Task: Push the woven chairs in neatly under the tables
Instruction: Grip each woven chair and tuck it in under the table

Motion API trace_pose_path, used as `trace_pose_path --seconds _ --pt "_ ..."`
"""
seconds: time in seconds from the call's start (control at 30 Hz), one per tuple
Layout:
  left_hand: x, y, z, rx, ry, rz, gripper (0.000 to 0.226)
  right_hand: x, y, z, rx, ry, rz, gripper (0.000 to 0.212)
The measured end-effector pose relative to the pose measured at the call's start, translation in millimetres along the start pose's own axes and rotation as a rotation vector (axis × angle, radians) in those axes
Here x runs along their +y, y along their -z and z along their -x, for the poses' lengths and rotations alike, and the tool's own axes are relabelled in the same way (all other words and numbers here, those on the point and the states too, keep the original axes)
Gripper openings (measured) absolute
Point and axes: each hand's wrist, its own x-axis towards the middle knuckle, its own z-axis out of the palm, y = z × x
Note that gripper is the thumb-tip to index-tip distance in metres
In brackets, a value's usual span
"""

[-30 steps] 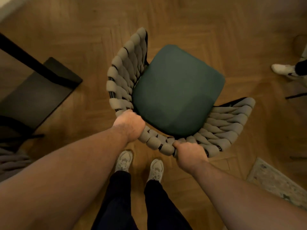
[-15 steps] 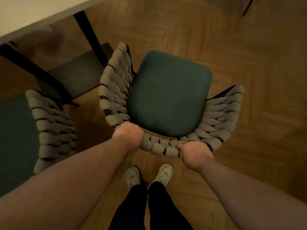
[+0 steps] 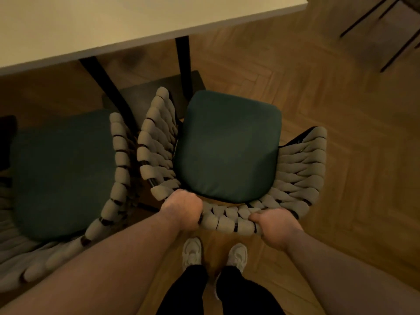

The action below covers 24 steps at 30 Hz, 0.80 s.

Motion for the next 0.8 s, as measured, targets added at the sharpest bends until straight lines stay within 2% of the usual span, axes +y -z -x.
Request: trace_pose_path --seconds 0.13,0.3,0.53,0.8 --pt "-24.8 -1.0 7.1 -0.022 -0.009 0.163 0.032 4.0 13.7 -17.5 0.009 0.023 0.039 0.051" --pt "-24.1 6.9 -5.5 -0.035 0.119 0.161 0.052 23.5 33.0 -41.1 -0.005 0.098 0.083 0.045" --pt "2.2 26.8 -30.2 -0.067 0.296 0.281 0.04 71.2 66.4 -74.4 0.018 0.212 0.215 0.041" --pt "35.2 38.1 -50.2 -0.092 0.363 0.353 0.034 114.4 86.7 -96.6 -0.053 0.277 0.307 0.045"
